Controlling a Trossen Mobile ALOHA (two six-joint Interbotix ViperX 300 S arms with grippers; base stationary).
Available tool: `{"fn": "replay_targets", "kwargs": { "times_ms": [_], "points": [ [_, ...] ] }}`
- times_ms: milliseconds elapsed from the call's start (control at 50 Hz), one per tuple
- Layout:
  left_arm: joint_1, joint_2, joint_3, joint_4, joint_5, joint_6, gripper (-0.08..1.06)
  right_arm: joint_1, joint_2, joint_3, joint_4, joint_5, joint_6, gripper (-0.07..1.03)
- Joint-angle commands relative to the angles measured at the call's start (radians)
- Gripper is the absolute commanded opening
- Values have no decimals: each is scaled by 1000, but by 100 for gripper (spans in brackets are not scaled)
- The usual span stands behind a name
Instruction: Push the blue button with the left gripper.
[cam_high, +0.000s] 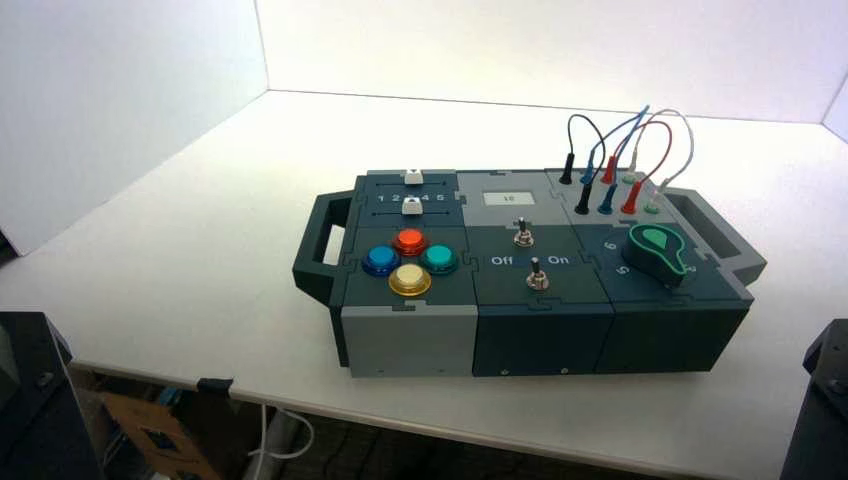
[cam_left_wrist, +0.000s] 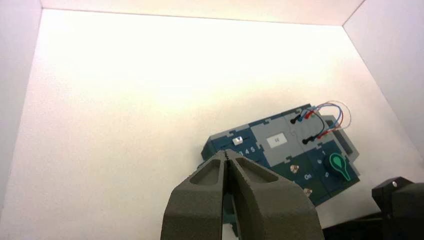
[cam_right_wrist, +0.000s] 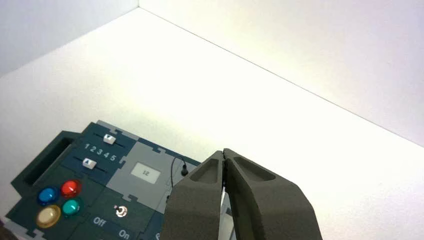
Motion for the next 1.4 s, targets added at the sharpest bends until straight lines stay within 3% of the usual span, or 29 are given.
{"fn": "replay_targets", "kwargs": {
  "times_ms": [20,340,520,820,1080,1400],
  "points": [
    [-6,2,-18,-6,11,-5,-3,3,9,-17,-5,-3,2,-2],
    [-15,-23,-21,-21,72,-5,-3,3,3,-14,14,12,5,-2],
    [-78,-12,-20,-29,169,-5,-3,3,2,-20,14,55,6,-2],
    [-166,91,75,-31,199,9,-3,2,-12,-11,14,74,6,-2],
    [-225,181,112,-31,83,26,-3,-5,-43,23,14,77,6,-2],
    [-295,419,81,-29,-44,89,-3,-14,-94,48,14,91,8,-2]
  ]
}}
